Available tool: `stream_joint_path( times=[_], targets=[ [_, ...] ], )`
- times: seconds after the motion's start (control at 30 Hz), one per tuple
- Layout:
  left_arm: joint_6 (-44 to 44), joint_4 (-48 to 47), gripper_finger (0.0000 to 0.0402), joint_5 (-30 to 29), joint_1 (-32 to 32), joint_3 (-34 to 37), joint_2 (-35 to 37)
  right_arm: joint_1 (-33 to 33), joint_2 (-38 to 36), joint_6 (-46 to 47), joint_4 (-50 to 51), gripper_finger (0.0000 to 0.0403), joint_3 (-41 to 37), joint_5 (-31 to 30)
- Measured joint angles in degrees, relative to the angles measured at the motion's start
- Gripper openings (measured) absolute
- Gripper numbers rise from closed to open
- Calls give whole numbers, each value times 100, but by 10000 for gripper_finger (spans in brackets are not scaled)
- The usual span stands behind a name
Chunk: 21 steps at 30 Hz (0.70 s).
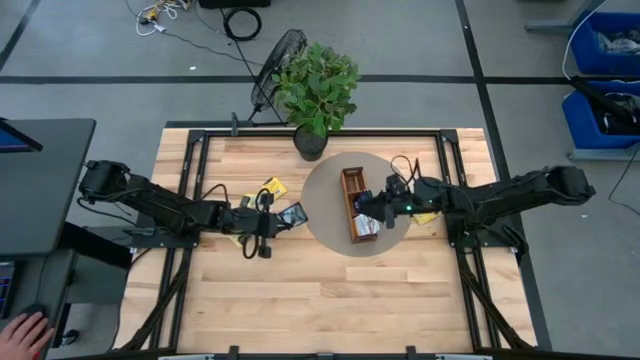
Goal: Pick & Place Tea
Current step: Put the purple tea bag into the middle section of the wooden organizer
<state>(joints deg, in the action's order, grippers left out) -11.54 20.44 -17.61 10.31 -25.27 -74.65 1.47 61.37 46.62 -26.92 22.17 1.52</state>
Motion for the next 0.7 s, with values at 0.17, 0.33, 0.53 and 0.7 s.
stream_joint_path(
  times=[0.17, 0.33, 0.53, 0.7],
  targets=[
    [-368, 51, 2, 0, 0, -137, 2, 121, 412, 57, 1062, 226, 932, 260],
    [-709, 68, 2, 0, 0, -271, 2, 300, 1143, -152, 2032, 216, 1946, 611],
    [-918, 80, 2, 0, 0, -388, 2, 544, 2098, -383, 2627, 202, 3031, 1138],
    [-926, 86, 2, 0, 0, -390, 2, 657, 2772, -529, 3059, 195, 3694, 1431]
  ],
)
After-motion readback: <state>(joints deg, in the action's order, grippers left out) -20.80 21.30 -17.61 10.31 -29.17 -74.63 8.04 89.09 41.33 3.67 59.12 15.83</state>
